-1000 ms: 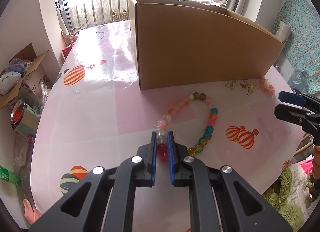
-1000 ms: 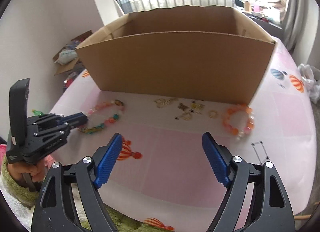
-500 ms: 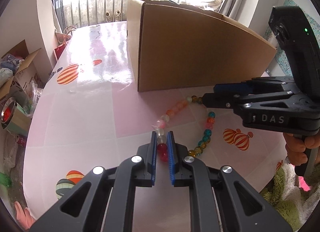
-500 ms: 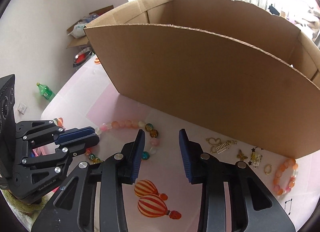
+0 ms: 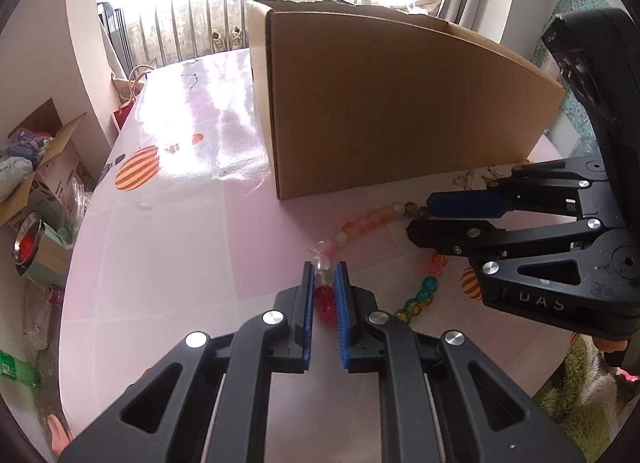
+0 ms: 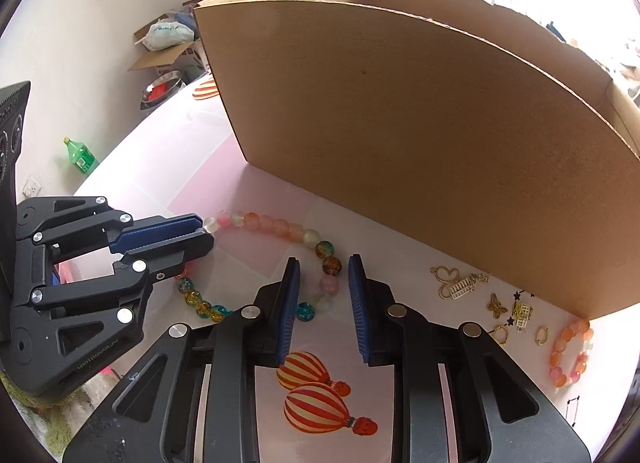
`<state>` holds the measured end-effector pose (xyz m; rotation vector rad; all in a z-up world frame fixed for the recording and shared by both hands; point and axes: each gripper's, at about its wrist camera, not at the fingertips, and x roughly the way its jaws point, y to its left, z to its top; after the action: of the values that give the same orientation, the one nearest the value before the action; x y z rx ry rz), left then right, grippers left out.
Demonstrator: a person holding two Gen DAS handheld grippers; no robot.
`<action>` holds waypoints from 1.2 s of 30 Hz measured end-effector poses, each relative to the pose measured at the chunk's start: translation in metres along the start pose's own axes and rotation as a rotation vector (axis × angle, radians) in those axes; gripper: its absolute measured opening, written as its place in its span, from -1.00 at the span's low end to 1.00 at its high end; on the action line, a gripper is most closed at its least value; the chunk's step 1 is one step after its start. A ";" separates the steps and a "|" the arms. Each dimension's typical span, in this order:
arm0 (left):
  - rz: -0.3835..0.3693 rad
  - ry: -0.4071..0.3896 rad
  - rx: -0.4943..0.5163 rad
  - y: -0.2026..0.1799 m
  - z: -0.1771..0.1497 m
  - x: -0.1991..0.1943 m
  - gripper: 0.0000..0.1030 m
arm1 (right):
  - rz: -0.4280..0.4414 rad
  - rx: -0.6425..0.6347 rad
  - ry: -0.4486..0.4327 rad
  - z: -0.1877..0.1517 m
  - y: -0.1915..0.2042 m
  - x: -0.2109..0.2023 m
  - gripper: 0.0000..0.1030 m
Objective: Organize jewelry
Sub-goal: 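Grip the bracelet with the right gripper while the left gripper lifts it, then carry the bracelet into the box and open both grippers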
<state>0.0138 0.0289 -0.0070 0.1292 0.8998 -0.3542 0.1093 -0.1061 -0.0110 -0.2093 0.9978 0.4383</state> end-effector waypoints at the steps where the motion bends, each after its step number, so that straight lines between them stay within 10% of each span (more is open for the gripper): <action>1: 0.009 -0.003 0.010 -0.002 -0.001 0.000 -0.80 | 0.000 0.000 -0.002 0.000 0.001 0.000 -0.65; 22: 0.073 -0.178 0.062 -0.030 0.013 -0.070 -0.82 | 0.039 0.095 -0.229 -0.030 -0.018 -0.082 -0.86; 36: -0.022 -0.419 0.121 -0.035 0.122 -0.125 -0.82 | 0.035 0.058 -0.475 0.043 -0.069 -0.149 -0.86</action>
<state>0.0211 -0.0045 0.1680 0.1495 0.4663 -0.4370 0.1041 -0.1902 0.1360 -0.0312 0.5476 0.4631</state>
